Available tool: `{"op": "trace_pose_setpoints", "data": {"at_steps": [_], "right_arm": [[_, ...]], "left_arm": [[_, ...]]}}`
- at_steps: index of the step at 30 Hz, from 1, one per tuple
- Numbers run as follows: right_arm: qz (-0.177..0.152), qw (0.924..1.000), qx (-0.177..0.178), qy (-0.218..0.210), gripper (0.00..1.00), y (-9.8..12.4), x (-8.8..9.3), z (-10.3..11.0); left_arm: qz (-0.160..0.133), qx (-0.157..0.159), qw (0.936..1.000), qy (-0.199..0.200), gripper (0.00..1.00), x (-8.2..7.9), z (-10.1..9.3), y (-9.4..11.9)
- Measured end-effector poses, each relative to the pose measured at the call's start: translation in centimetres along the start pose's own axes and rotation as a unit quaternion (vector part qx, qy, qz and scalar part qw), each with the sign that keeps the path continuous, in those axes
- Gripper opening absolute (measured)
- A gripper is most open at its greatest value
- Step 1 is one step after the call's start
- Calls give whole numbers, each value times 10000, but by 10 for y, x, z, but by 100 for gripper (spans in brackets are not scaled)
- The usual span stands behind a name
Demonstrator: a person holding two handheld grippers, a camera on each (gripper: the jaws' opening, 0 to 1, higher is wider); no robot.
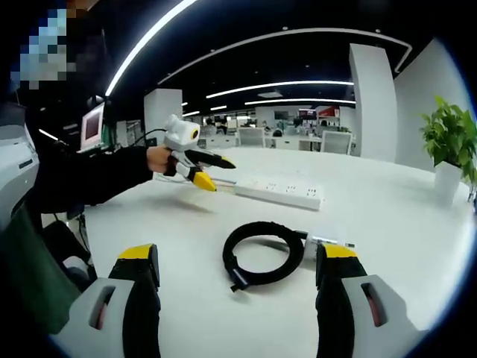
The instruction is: Straighten the power strip on the desk, plug the charger into it
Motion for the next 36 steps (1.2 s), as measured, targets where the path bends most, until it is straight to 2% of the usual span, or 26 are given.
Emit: {"op": "trace_pose_setpoints", "data": {"at_steps": [11, 22, 36], "right_arm": [[3, 10000, -59, 13, 86, -3, 0, 0], [23, 10000, -26, 3, 86, -2, 1, -1], [60, 10000, -40, -5, 86, -5, 1, 0]], "left_arm": [[-26, -61, 9999, 89, 99, 8, -1, 12], [-208, -65, 9995, 233, 99, 10, -8, 23], [-267, -193, 9994, 128, 99, 14, -18, 41]]}}
Point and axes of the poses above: the point that each gripper's makers call its tool centre point, and the gripper's own axes: y roughly backward along the fingers, z roughly to its left, x roughly out of its underside, the point moved 7 cm from there along y, roughly backward along the fingers, and after that the axes turned 5 degrees about z, right-handed, at the moved point
